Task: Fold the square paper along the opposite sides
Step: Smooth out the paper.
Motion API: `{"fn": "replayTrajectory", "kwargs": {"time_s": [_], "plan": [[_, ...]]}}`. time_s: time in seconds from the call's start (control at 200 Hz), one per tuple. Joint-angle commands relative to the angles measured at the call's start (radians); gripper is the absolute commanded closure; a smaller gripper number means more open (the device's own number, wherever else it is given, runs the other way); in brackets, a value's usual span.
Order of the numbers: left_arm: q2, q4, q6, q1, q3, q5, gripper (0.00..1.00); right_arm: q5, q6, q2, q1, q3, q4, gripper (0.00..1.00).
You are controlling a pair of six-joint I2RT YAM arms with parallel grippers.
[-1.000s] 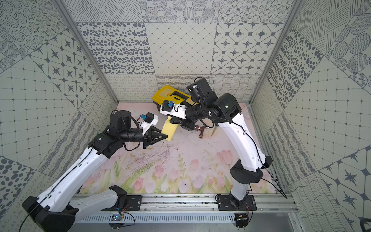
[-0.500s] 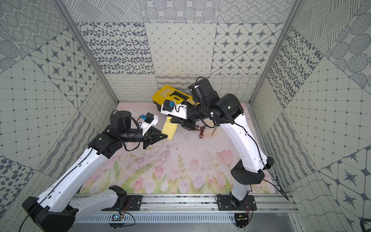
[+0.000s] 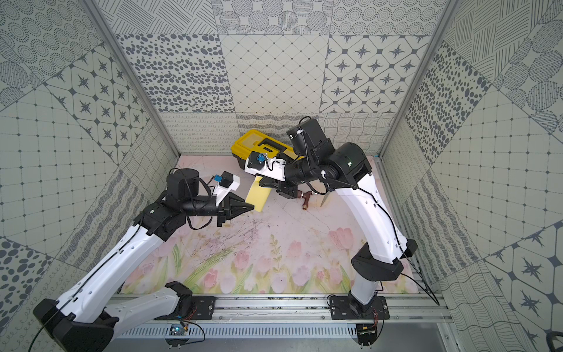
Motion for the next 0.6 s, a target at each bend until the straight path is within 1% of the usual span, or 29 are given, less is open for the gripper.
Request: {"fn": "replayTrajectory", "kwargs": {"time_s": [0.0,0.095,0.525,0.595], "plan": [[-0.007,0.025,0.016,0.000,-0.003,0.017,0.89,0.004,0.007,-0.022,0.007,-0.006,0.040,1.00],[-0.006,0.025,0.016,0.001,-0.005,0.017,0.89,0.004,0.007,-0.024,0.007,-0.006,0.041,1.00],[-0.006,0.027,0.016,0.000,-0.005,0.013,1.00,0.006,0.007,-0.029,0.008,-0.014,0.043,1.00],[-0.006,0.030,0.011,0.000,-0.005,0.009,1.00,0.006,0.007,-0.030,0.007,-0.016,0.043,1.00]]}}
